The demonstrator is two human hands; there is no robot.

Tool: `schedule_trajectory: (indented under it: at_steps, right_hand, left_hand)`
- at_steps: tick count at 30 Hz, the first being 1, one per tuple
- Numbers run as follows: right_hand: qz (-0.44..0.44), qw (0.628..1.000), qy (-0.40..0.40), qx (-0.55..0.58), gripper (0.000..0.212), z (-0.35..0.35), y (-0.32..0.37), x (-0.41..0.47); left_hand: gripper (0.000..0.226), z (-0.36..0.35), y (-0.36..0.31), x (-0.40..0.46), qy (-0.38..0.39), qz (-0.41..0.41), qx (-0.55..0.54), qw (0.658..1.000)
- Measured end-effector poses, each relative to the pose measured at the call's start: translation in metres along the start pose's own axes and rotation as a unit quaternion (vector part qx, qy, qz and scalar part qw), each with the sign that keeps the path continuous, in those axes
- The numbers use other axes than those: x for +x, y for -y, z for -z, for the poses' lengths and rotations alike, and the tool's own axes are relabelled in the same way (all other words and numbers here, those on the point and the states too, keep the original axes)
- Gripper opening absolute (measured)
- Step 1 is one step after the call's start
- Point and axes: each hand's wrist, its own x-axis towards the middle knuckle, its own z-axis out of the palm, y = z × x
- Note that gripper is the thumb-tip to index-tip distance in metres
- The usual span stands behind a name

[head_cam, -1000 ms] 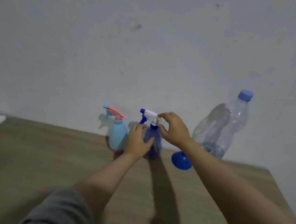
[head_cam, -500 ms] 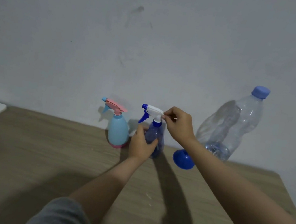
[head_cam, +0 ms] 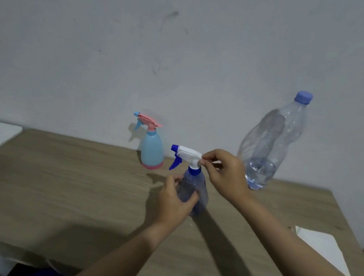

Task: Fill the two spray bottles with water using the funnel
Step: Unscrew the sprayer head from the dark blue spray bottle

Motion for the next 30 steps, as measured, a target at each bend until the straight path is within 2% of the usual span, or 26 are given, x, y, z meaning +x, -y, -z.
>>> schedule_trajectory:
  at_steps: [4, 9, 13, 15, 19, 25, 30]
  right_hand:
    - [-0.030, 0.999, -0.001, -0.012, 0.003, -0.003, 0.004, -0.025]
    - [-0.100, 0.993, -0.067, 0.005, 0.005, -0.008, 0.007, -0.041]
    - [-0.131, 0.985, -0.109, 0.028, 0.008, -0.016, 0.013, -0.048]
    - [-0.160, 0.978, -0.123, 0.052, 0.017, -0.021, 0.014, -0.050]
    - [-0.254, 0.945, -0.149, 0.140, 0.052, -0.039, 0.017, -0.059]
    - [-0.255, 0.951, -0.150, 0.087, 0.038, -0.051, 0.014, -0.056]
    - [-0.198, 0.965, -0.157, 0.075, 0.028, -0.054, 0.007, -0.059]
  left_hand:
    - [0.049, 0.004, 0.005, -0.018, 0.009, 0.001, 0.012, 1.000]
    - [0.048, 0.006, 0.003, -0.019, 0.042, -0.003, 0.034, 0.999]
    - [0.061, 0.005, 0.003, -0.019, 0.052, -0.007, 0.058, 0.997]
    - [0.064, 0.004, 0.003, -0.018, 0.058, 0.005, 0.064, 0.996]
    - [0.060, 0.000, 0.006, -0.018, 0.053, 0.033, 0.038, 0.997]
    - [0.055, -0.001, 0.011, -0.018, 0.052, 0.027, 0.029, 0.998]
    - [0.051, -0.001, 0.013, -0.017, 0.054, 0.032, 0.037, 0.997]
